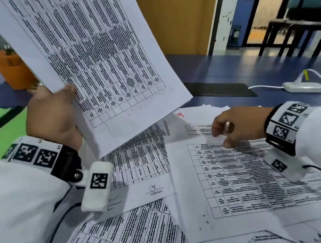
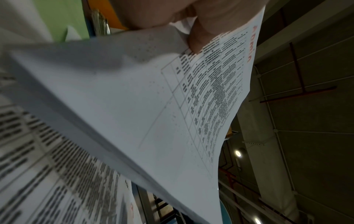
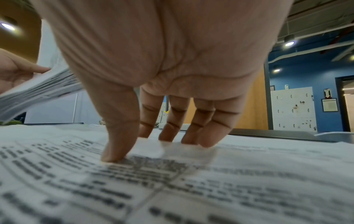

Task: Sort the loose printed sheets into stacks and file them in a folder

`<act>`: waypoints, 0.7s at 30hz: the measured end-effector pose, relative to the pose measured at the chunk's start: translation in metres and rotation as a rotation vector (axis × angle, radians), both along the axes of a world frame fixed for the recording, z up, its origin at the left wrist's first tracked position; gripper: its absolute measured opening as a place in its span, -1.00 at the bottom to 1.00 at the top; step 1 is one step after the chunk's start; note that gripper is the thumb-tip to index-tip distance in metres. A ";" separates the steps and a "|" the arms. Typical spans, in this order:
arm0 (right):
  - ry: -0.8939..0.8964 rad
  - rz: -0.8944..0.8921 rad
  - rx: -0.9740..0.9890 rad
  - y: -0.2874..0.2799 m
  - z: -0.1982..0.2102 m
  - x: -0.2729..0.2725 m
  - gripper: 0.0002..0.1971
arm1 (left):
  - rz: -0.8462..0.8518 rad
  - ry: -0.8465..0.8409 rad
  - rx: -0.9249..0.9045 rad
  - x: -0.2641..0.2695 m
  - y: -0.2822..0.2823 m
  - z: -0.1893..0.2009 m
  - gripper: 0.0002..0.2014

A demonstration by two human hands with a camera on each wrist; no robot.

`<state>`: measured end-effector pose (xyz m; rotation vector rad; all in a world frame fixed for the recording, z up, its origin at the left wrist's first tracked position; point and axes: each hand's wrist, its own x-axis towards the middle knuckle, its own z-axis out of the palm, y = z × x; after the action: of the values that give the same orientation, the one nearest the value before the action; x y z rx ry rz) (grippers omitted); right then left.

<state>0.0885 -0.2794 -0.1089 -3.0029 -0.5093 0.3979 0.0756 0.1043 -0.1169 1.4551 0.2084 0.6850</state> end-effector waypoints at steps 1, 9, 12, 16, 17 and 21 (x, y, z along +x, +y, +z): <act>-0.004 0.008 -0.013 0.000 0.000 -0.001 -0.70 | 0.003 -0.009 0.010 0.000 -0.003 -0.001 -0.64; -0.094 0.017 -0.055 -0.004 -0.004 -0.002 -0.78 | 0.023 -0.072 -0.135 0.001 -0.007 -0.006 -0.87; -0.132 -0.019 -0.049 -0.009 0.003 0.012 -0.66 | -0.007 -0.096 -0.142 0.006 -0.008 -0.009 -0.93; -0.144 0.013 -0.160 -0.008 0.011 0.035 -0.61 | -0.004 -0.077 -0.128 0.006 -0.009 -0.013 -0.83; -0.131 0.016 -0.172 -0.006 0.010 0.038 -0.61 | -0.003 -0.075 -0.136 0.006 -0.007 -0.012 -0.83; -0.107 0.029 -0.155 -0.004 0.000 0.047 -0.57 | -0.014 -0.067 -0.155 0.007 -0.004 -0.013 -0.82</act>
<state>0.1357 -0.2835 -0.1094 -3.1831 -0.5554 0.2927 0.0828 0.1000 -0.1300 1.2823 0.1948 0.6902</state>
